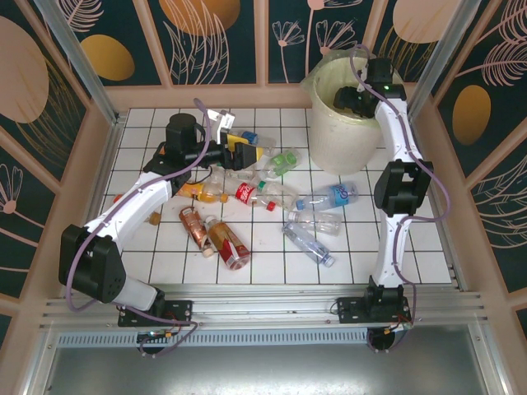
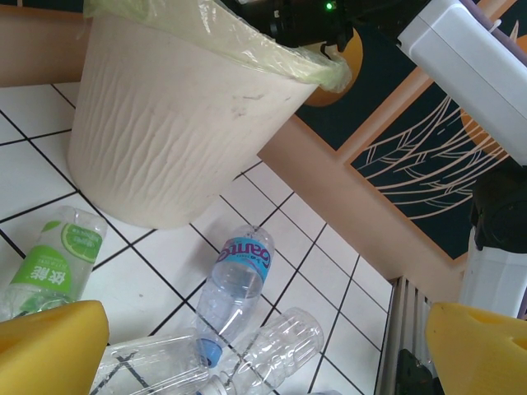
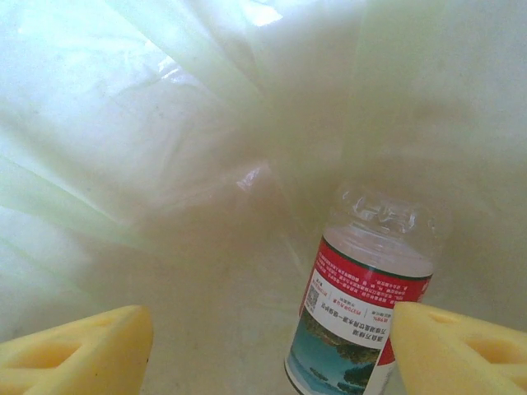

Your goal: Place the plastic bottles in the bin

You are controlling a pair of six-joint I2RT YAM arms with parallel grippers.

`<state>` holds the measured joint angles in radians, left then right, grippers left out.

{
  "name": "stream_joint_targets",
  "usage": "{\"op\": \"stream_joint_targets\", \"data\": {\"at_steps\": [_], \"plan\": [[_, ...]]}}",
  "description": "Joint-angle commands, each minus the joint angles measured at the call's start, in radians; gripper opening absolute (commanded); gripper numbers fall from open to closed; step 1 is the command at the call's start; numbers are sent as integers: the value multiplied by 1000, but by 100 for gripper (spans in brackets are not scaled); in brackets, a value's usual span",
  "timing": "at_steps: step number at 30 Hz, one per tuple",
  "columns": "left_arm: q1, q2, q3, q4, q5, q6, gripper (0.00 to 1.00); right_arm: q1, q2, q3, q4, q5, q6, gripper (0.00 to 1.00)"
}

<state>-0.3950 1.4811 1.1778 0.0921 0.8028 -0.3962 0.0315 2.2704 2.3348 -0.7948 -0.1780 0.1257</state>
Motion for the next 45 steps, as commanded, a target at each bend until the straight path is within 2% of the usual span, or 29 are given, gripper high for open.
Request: {"op": "stream_joint_targets", "data": {"at_steps": [1, 12, 22, 39, 45], "plan": [[-10, 1, 19, -9, 1, 17, 99, -8, -33, 32, -30, -2, 14, 77], [-21, -2, 17, -8, -2, 18, 99, -7, -122, -57, -90, 1, -12, 77], [-25, -8, 18, -9, -2, 17, 99, -14, -210, -181, -128, 65, -6, 78], [-33, -18, 18, -9, -3, 19, 99, -14, -427, -458, -91, 67, 2, 78], [-39, -16, 19, -12, -8, 20, 99, -26, -442, -437, -18, 81, 24, 78]]}}
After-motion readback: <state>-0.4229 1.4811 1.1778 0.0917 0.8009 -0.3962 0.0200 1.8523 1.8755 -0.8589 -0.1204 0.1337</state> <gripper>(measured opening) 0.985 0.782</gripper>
